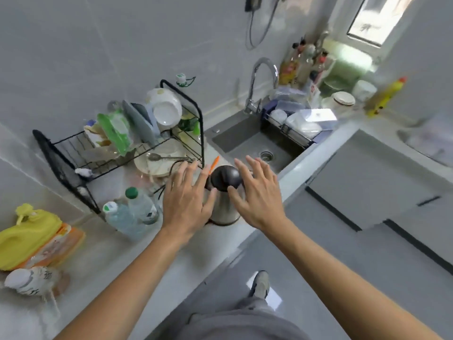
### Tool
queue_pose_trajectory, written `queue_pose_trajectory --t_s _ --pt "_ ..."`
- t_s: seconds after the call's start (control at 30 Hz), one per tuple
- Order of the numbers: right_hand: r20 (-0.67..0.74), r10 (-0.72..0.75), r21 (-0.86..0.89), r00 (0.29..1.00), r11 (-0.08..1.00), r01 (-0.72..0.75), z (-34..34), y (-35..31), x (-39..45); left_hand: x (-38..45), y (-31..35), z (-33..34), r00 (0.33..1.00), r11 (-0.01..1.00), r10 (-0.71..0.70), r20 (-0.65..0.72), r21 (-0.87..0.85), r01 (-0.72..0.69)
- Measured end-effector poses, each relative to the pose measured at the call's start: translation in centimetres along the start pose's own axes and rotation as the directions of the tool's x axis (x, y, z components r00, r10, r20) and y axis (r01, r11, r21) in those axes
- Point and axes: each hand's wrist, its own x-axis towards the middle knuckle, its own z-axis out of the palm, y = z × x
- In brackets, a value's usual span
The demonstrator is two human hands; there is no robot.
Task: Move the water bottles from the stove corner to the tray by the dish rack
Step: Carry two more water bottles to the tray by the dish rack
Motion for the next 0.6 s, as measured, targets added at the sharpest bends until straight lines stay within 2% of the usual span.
queue_pose_trajectory --t_s 0.1,0.27,0.47,0.6 --pt "-0.057 0.162 -0.009 0.985 0.987 -0.163 -2.6 5.5 -2.5 2.0 6.3 1.4 0.990 0.989 0.141 0.028 -0.035 -0.141" --pt "-0.146 0.348 -0.018 0.926 0.935 -0.355 -6.4 15.4 -6.8 4.6 17.6 4.3 0.943 0.946 0.320 0.093 -0.073 -0.314" --pt "-0.195 0.512 0.009 0.837 0.854 -0.520 -10.5 28.3 -12.6 6.5 32.1 9.4 0.885 0.890 0.450 0.118 -0.136 -0.434" --pt "-0.223 0.625 0.044 0.748 0.773 -0.633 -13.0 36.6 -17.6 6.4 41.8 12.1 0.835 0.845 0.531 0.146 -0.161 -0.509"
